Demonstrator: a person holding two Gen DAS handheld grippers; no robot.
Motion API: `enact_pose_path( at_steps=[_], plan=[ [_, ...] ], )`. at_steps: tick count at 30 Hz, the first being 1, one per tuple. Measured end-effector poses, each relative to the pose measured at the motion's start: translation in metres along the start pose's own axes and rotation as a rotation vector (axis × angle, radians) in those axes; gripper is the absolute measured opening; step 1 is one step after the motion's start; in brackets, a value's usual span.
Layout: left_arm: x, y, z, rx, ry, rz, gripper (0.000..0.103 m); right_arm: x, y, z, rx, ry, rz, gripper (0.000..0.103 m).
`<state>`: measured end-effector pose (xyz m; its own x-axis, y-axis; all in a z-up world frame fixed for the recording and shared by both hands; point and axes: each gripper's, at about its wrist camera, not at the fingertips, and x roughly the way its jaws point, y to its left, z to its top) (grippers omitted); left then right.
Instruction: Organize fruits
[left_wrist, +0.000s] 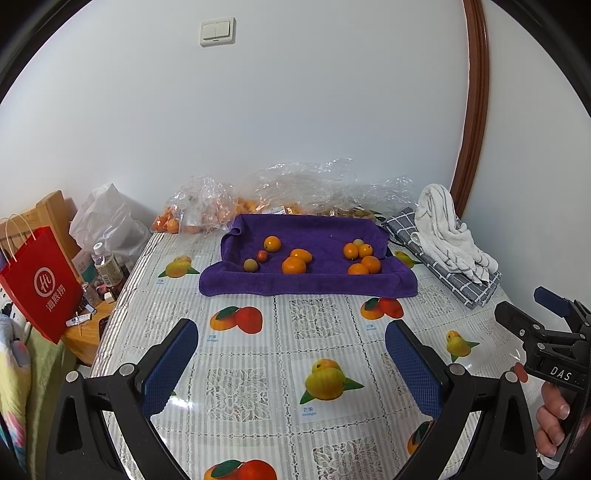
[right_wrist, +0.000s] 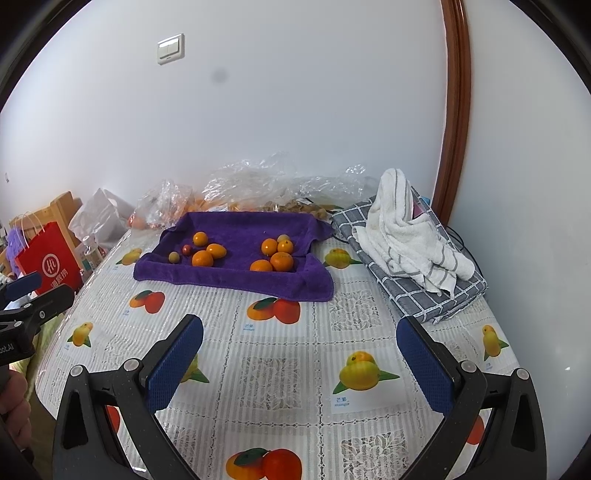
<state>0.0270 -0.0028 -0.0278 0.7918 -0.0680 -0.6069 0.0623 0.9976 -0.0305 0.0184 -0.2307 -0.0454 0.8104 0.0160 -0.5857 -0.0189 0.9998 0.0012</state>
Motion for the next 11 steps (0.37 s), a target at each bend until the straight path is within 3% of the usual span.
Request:
enact_pose_path(
  at_steps=[11],
  plan=[
    [-0.0009,0.0009,-0.0009,0.005,-0.005,0.008,0.102,-0.0007,0.0008,-0.0001,0.007,0.001,0.008,0.103]
  ],
)
